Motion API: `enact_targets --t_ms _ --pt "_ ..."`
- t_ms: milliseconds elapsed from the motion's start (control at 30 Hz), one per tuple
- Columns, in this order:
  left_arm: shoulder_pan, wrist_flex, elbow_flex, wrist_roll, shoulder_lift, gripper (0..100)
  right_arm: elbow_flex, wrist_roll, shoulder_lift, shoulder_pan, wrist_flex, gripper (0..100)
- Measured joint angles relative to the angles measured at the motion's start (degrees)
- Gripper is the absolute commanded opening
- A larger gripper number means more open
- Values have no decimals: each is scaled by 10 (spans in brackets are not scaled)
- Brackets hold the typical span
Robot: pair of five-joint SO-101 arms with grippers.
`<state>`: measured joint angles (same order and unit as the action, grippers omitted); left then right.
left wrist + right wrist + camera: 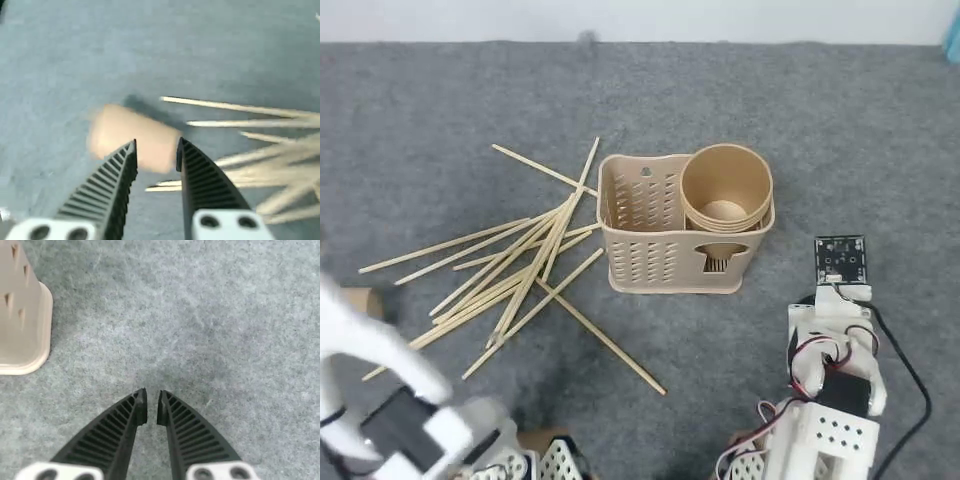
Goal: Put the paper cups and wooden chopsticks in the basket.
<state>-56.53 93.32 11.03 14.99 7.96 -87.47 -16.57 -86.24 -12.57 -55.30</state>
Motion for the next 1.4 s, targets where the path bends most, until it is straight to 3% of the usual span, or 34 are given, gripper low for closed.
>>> enact_targets --t_ms 267,433,733,933,1067,1233,1400 --pt "-157 -33 31 18 -140 115 0 0 0 0 0 62" --pt "-187 -48 120 -15 -232 8 0 0 0 0 0 62" --pt "-144 -31 273 -37 -430 13 0 0 0 0 0 62" --pt "-114 -11 371 -111 -522 13 0 -11 0 0 -11 61" --pt "-106 38 418 -123 -555 13 -8 -22 0 2 -12 61" --pt "-90 53 410 -127 -556 13 -9 -25 0 25 -12 61" --pt "-69 54 309 -128 -509 13 -9 -25 0 25 -12 61"
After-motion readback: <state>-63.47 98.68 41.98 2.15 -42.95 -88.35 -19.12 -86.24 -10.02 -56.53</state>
